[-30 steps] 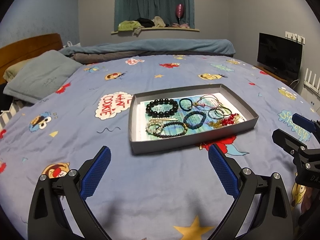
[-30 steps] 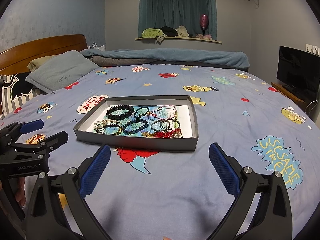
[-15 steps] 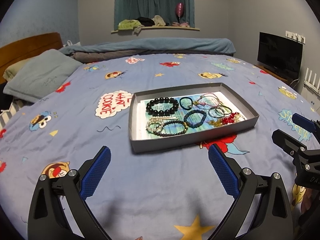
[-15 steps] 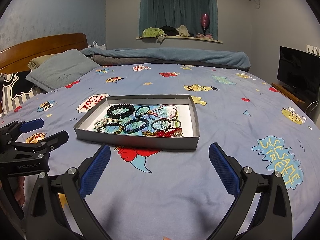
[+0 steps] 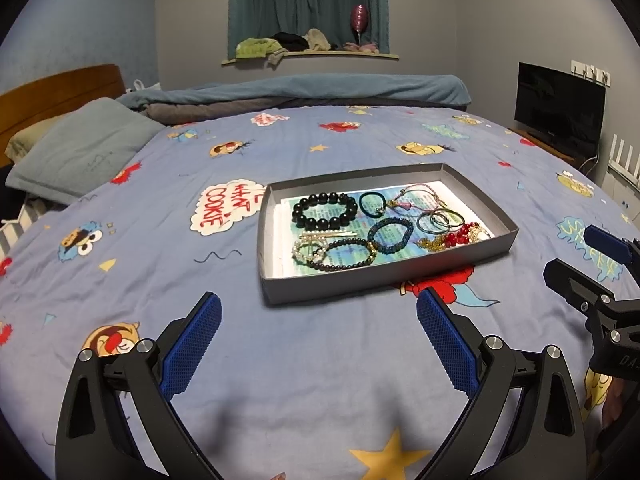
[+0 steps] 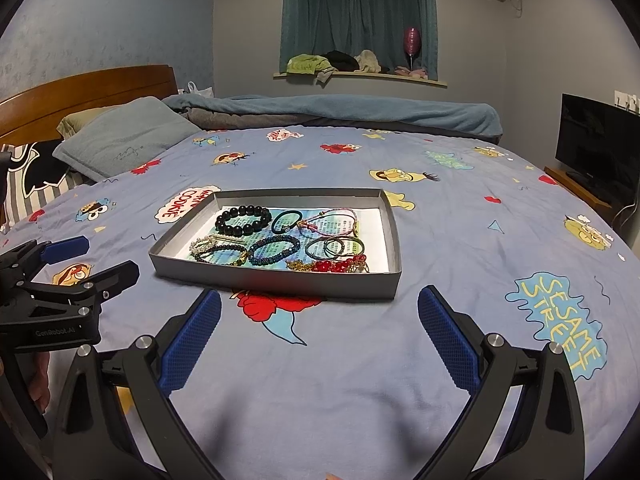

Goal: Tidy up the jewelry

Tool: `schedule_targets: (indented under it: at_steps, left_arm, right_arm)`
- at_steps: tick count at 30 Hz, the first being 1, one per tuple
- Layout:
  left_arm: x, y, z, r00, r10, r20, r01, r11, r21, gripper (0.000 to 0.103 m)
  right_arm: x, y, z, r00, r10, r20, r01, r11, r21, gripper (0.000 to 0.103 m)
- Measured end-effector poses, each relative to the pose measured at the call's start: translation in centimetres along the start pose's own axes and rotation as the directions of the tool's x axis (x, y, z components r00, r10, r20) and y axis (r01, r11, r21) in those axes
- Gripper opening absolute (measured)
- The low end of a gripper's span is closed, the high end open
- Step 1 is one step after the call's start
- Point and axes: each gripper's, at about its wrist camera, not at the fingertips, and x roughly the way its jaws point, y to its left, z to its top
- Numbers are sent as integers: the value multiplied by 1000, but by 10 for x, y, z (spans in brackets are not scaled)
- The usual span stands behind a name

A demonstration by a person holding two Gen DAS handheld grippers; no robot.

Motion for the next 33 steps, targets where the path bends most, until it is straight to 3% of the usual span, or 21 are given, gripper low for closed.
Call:
schedule_targets:
  at_steps: [33]
  left_arm:
    - [3,1,0,1000,15,-13,-15,1000,3,97]
  right_arm:
    - [-1,1,-2,1000,-4,-7,4,1000,-8,97]
